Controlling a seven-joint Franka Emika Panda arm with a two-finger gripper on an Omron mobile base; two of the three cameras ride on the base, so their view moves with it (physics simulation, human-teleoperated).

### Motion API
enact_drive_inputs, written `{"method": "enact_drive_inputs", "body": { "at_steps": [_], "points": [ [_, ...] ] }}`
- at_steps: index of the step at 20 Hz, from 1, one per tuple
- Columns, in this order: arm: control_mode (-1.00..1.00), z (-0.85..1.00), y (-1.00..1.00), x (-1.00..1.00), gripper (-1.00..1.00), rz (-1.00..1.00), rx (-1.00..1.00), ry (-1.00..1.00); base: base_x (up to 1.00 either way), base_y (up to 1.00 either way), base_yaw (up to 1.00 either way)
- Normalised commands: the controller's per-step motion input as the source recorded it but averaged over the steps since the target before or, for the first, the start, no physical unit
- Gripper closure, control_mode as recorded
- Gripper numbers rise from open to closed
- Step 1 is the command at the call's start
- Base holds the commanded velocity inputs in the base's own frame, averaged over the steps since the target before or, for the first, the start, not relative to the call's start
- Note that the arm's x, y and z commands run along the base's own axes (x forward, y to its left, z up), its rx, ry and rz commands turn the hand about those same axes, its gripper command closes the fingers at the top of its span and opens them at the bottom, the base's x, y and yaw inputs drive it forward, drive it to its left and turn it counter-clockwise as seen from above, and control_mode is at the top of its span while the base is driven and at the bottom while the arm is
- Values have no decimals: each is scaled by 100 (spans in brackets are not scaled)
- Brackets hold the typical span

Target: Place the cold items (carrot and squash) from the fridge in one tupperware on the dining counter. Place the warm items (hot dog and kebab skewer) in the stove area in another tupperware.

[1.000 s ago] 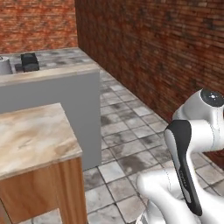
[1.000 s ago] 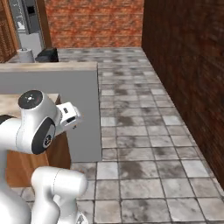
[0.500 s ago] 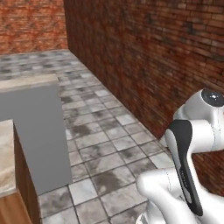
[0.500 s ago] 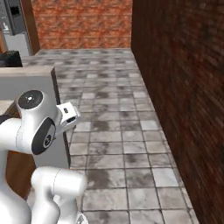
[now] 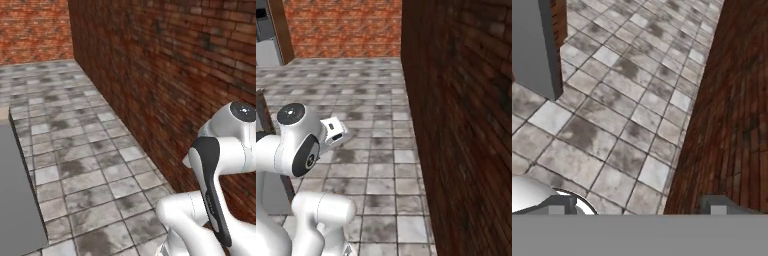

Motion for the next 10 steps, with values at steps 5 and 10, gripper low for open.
{"method": "enact_drive_inputs", "body": {
  "at_steps": [5, 10],
  "points": [
    [100, 0, 0, 0, -100, 0, 0, 0, 100, -64, 30],
    [100, 0, 0, 0, -100, 0, 0, 0, 100, -38, 40]
  ]
}}
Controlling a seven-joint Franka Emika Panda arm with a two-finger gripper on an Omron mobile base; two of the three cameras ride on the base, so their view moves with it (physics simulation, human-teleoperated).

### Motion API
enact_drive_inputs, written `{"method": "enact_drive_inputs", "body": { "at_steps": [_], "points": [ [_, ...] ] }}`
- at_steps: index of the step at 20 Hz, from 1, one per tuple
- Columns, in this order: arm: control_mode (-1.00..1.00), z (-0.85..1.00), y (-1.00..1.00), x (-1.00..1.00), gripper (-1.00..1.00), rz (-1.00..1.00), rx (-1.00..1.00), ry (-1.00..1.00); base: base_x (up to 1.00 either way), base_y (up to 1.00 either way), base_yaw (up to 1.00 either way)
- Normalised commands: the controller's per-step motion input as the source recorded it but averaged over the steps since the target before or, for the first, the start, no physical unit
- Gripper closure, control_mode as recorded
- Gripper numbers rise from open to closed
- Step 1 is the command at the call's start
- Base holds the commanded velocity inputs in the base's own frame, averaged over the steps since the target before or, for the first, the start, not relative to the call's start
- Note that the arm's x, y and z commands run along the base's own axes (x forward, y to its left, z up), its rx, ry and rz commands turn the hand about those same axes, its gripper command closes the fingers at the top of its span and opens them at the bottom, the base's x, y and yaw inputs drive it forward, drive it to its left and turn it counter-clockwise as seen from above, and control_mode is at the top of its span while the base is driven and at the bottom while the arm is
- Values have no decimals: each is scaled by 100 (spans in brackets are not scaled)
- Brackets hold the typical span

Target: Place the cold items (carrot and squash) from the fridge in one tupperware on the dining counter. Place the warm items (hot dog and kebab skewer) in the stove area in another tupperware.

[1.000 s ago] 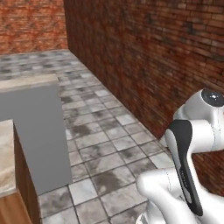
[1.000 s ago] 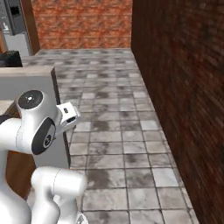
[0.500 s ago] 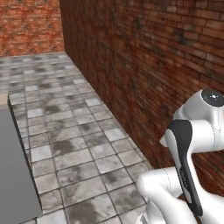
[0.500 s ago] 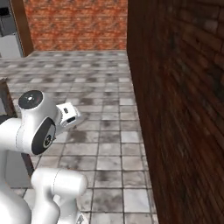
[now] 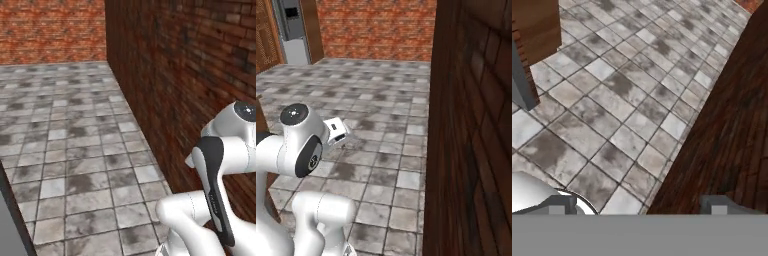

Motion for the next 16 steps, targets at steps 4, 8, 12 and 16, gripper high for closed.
{"method": "enact_drive_inputs", "body": {
  "at_steps": [4, 8, 12, 16],
  "points": [
    [100, 0, 0, 0, -100, 0, 0, 0, 100, -10, 44],
    [100, 0, 0, 0, -100, 0, 0, 0, 100, -3, 45],
    [100, 0, 0, 0, -100, 0, 0, 0, 100, -10, 44],
    [100, 0, 0, 0, -100, 0, 0, 0, 100, -27, 41]
  ]
}}
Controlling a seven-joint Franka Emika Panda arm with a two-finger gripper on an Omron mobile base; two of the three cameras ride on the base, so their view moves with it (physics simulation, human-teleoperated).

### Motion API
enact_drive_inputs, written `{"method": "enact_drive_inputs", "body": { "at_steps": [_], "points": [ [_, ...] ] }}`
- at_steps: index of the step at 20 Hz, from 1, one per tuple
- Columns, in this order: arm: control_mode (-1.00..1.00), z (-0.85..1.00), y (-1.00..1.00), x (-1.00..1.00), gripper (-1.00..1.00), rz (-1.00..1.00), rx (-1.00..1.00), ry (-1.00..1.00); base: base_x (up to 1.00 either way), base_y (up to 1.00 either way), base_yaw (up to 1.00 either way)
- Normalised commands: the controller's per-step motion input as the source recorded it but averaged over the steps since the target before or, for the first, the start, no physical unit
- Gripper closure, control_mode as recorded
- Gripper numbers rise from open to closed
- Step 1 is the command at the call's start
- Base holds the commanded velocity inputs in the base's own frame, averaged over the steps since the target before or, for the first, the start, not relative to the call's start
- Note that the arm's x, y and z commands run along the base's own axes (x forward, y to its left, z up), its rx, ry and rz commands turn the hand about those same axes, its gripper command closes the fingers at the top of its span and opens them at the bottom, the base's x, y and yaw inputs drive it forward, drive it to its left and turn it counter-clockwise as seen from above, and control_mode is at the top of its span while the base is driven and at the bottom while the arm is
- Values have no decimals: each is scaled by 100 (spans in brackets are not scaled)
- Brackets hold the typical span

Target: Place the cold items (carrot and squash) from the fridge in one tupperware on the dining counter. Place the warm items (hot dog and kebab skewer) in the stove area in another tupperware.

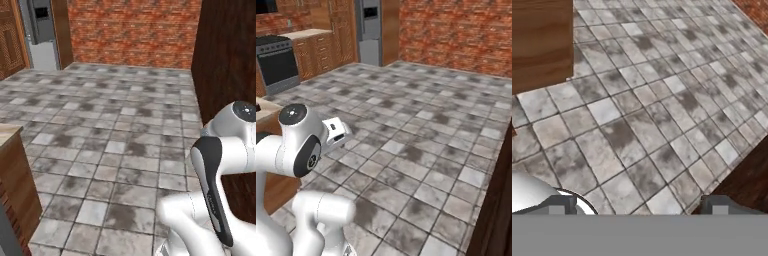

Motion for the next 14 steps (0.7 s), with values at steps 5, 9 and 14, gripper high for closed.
{"method": "enact_drive_inputs", "body": {
  "at_steps": [5, 9, 14],
  "points": [
    [100, 0, 0, 0, -100, 0, 0, 0, 100, -33, 41],
    [100, 0, 0, 0, -100, 0, 0, 0, 100, -24, 48],
    [100, 0, 0, 0, -100, 0, 0, 0, 100, -18, 54]
  ]
}}
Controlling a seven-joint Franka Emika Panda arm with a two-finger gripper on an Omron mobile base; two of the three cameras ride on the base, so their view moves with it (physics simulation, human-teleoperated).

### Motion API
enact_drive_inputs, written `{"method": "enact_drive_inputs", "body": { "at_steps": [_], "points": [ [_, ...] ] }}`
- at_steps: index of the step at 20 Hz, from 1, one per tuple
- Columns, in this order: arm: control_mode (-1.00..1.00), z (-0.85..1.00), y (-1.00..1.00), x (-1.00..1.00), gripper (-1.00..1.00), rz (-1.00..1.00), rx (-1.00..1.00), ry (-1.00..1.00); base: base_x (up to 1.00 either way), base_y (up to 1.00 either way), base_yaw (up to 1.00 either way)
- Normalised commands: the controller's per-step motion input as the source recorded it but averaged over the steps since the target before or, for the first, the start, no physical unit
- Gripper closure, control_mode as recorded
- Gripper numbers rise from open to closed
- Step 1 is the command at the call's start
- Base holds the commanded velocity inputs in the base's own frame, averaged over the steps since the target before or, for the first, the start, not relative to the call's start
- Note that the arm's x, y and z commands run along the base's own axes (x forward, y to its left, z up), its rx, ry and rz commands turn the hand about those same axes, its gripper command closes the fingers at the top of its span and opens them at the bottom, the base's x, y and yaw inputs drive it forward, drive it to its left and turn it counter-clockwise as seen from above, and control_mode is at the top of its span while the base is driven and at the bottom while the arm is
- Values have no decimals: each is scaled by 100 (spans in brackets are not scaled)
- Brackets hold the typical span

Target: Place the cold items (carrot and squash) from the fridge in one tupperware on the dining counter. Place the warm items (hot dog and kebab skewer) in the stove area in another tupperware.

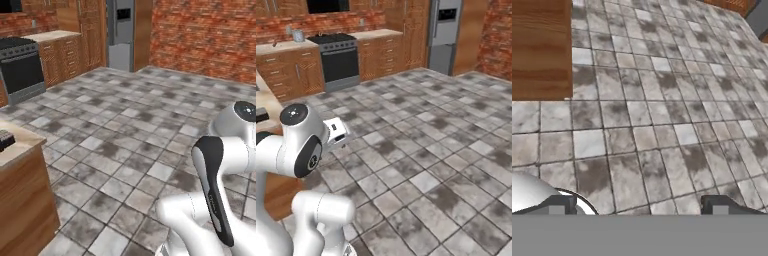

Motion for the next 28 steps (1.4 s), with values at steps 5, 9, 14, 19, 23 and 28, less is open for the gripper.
{"method": "enact_drive_inputs", "body": {
  "at_steps": [5, 9, 14, 19, 23, 28],
  "points": [
    [100, 0, 0, 0, -100, 0, 0, 0, 100, -24, 53],
    [100, 0, 0, 0, -100, 0, 0, 0, 100, -34, 43],
    [100, 0, 0, 0, -100, 0, 0, 0, 100, -32, 35],
    [100, 0, 0, 0, -100, 0, 0, 0, 100, -37, 29],
    [100, 0, 0, 0, -100, 0, 0, 0, 100, -24, 26],
    [100, 0, 0, 0, -100, 0, 0, 0, 100, -26, 23]
  ]
}}
